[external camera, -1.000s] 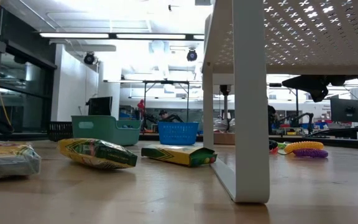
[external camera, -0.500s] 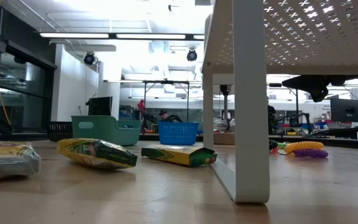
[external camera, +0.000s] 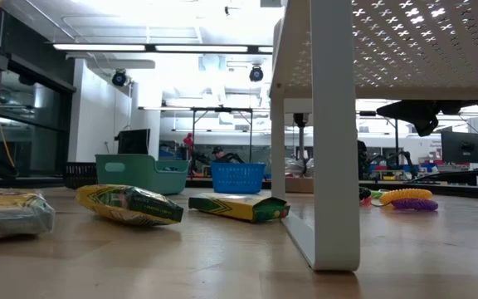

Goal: Pick & Place Office Desk Supplies
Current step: Put the green rubber band into the green bin

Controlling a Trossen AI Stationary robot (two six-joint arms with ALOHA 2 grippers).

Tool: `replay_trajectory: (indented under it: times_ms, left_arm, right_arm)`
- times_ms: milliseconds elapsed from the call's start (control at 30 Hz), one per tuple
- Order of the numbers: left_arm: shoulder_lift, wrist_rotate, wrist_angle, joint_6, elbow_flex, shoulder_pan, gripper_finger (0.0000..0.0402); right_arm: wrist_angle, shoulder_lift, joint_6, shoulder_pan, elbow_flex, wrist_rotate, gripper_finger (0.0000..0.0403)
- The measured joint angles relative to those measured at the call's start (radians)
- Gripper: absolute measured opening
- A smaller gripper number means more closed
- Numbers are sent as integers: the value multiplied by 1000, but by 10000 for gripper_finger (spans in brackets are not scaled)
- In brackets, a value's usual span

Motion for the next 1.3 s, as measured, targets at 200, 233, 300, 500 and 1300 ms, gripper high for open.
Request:
replay_trajectory:
  times_ms: [200,233,300,500,1300]
  left_arm:
    - [0,4,3,4,0,0,5]
    - [0,4,4,5,0,0,3]
    - [0,5,4,8,0,0,2]
    - [0,10,5,8,0,0,1]
    - [-161,-178,-116,40,-2,97,0]
  right_arm:
    - [0,0,0,0,0,0,188]
    - [0,0,0,0,0,0,188]
    - [0,0,0,0,0,0,188]
    - [0,0,0,0,0,0,188]
    - [0,0,0,0,0,0,188]
